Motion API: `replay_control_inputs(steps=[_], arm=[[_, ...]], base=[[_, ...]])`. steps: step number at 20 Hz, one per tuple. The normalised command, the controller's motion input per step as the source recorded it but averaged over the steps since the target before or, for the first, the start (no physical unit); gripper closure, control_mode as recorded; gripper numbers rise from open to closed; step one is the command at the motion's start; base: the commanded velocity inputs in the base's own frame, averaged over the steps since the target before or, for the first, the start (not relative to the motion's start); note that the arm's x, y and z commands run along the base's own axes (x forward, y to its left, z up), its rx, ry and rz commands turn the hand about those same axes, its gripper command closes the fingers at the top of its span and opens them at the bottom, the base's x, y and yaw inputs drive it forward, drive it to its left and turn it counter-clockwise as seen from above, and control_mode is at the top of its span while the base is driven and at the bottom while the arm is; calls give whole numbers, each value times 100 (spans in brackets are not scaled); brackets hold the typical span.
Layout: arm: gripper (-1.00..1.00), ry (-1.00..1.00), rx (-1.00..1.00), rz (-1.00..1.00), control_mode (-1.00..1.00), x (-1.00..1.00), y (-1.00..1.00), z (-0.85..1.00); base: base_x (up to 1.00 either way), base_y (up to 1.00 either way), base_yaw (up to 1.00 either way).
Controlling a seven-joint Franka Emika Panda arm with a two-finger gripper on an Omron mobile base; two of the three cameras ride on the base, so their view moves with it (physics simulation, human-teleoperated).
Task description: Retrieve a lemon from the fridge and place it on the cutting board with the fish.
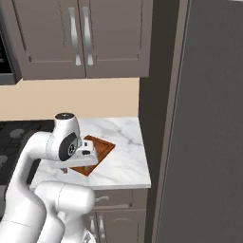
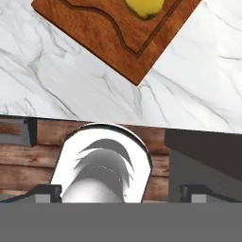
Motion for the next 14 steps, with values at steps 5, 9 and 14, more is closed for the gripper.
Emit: replay_control_inputs(steps=[5, 9, 14], arm=[[-100, 0, 0, -9, -100, -66, -17, 28], [-100, 0, 0, -9, -100, -61, -14, 28], [-100, -1, 0, -8, -100, -40, -3, 26]], base=[[0, 0, 0], [0, 0, 0], [0, 0, 0]])
